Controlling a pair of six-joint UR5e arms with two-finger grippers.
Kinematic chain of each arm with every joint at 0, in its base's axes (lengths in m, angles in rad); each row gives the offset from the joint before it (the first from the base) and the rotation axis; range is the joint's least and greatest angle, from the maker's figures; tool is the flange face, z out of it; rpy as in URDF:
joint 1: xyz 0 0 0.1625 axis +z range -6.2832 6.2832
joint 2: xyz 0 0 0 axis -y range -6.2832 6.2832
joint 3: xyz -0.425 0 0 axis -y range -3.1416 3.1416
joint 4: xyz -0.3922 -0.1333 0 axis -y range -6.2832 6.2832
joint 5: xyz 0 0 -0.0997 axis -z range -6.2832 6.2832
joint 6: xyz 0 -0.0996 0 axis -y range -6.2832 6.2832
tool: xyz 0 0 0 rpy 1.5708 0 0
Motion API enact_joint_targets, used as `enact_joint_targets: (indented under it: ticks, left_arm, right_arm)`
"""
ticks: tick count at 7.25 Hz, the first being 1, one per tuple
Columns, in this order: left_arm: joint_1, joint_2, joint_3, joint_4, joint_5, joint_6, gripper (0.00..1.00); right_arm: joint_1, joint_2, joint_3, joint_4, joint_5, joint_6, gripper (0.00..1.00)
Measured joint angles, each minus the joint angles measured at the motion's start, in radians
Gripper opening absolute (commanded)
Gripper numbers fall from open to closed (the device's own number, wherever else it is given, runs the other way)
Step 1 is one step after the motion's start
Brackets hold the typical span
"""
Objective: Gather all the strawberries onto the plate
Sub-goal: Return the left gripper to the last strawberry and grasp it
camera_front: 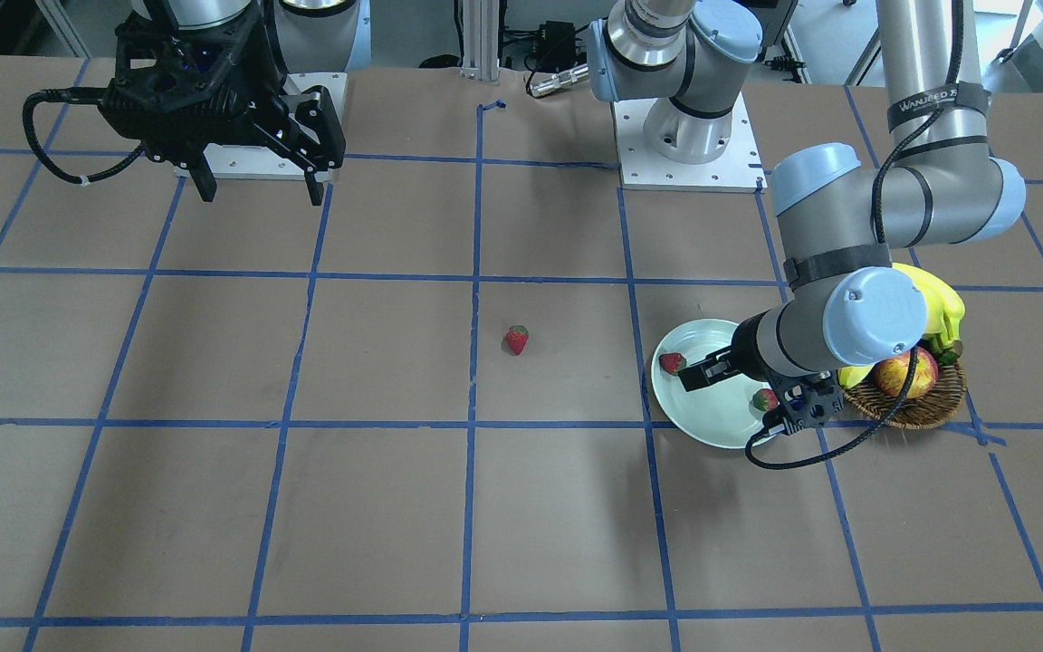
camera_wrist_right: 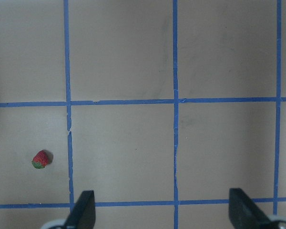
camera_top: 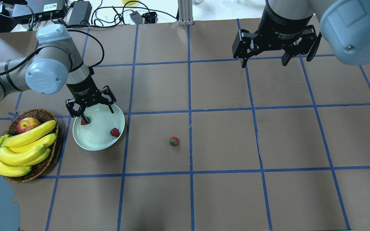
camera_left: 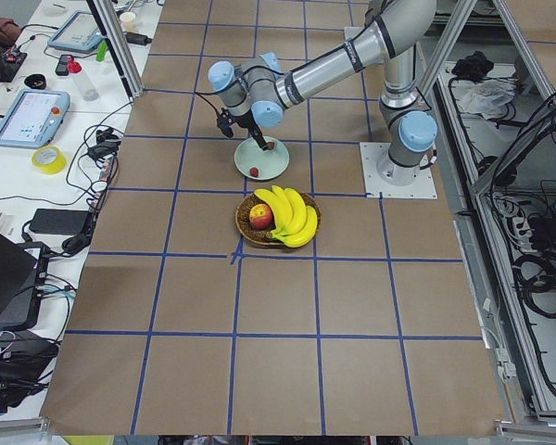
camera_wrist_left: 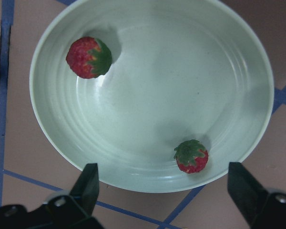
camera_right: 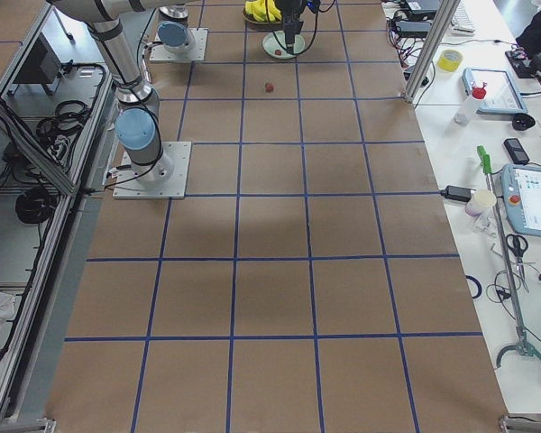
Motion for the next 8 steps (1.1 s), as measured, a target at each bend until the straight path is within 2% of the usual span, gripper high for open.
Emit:
enact_joint_targets:
  ticks: [1,3,5,7,8]
  left_arm:
    - [-0.047,0.008,0.009,0.004,-0.054,-0.061,1.0]
    - [-0.204,0.008,0.009,0.034,-0.091,-0.106,1.0]
    - [-0.339,-0.01,-0.036,0.169,-0.103,-0.114,1.0]
    - [-0.386,-0.039,-0.141,0.358,-0.15,-0.111,1.0]
    - [-0.395,-0.046,-0.176,0.404,-0.163,-0.112,1.0]
  right_arm:
    - [0.0,0.0,0.0,0.0,0.0,0.0,1.0]
    - [0.0,0.0,0.0,0.001,0.0,0.0,1.0]
    - [0.0,0.0,0.0,0.001,0.0,0.0,1.0]
    - [0.0,0.0,0.0,0.001,0.0,0.0,1.0]
    - [0.0,0.0,0.0,0.001,0.0,0.0,1.0]
